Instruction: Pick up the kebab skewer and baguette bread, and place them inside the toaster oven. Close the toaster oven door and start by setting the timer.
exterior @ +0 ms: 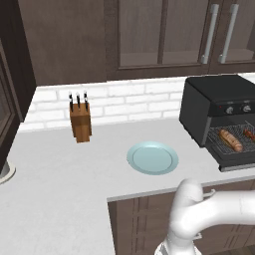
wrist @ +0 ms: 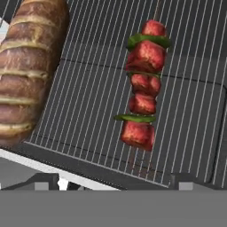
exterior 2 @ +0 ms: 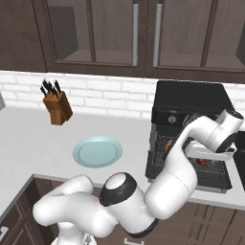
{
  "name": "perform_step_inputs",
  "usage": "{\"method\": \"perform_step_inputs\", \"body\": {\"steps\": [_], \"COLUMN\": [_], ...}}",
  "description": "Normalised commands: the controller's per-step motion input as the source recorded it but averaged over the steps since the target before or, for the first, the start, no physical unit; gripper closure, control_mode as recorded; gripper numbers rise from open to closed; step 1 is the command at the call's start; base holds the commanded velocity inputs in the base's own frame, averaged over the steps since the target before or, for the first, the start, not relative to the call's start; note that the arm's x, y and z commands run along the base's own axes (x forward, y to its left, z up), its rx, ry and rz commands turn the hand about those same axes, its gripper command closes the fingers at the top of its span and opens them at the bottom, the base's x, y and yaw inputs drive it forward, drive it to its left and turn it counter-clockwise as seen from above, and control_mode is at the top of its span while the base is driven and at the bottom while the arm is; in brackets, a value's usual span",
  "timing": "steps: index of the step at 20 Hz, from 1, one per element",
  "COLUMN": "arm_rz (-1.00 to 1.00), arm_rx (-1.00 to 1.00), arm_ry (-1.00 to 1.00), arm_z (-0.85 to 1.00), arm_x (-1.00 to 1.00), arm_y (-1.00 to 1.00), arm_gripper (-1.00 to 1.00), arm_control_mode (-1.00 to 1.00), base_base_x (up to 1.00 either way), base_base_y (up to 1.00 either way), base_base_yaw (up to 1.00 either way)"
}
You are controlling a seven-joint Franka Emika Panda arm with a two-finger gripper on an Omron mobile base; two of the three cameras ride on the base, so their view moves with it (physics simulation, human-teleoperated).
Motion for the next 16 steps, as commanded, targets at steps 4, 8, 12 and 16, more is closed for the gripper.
{"method": "perform_step_inputs", "body": {"steps": [4,8,12,16], "arm_rz": [-0.17,-0.24,-0.21,-0.11], "arm_rx": [0.00,0.00,0.00,-0.01], "arm_ry": [0.00,0.00,0.05,0.06], "arm_z": [0.00,-0.20,-0.26,-0.34], "arm_x": [-0.68,-0.59,0.06,0.15], "arm_y": [0.33,0.55,0.20,-0.09], "arm_gripper": [-1.00,-1.00,-1.00,-1.00], "arm_control_mode": [-1.00,-1.00,-1.00,-1.00], "base_base_x": [0.00,0.00,0.00,0.00], "base_base_y": [0.00,0.00,0.00,0.00], "base_base_yaw": [0.00,0.00,0.00,0.00]}}
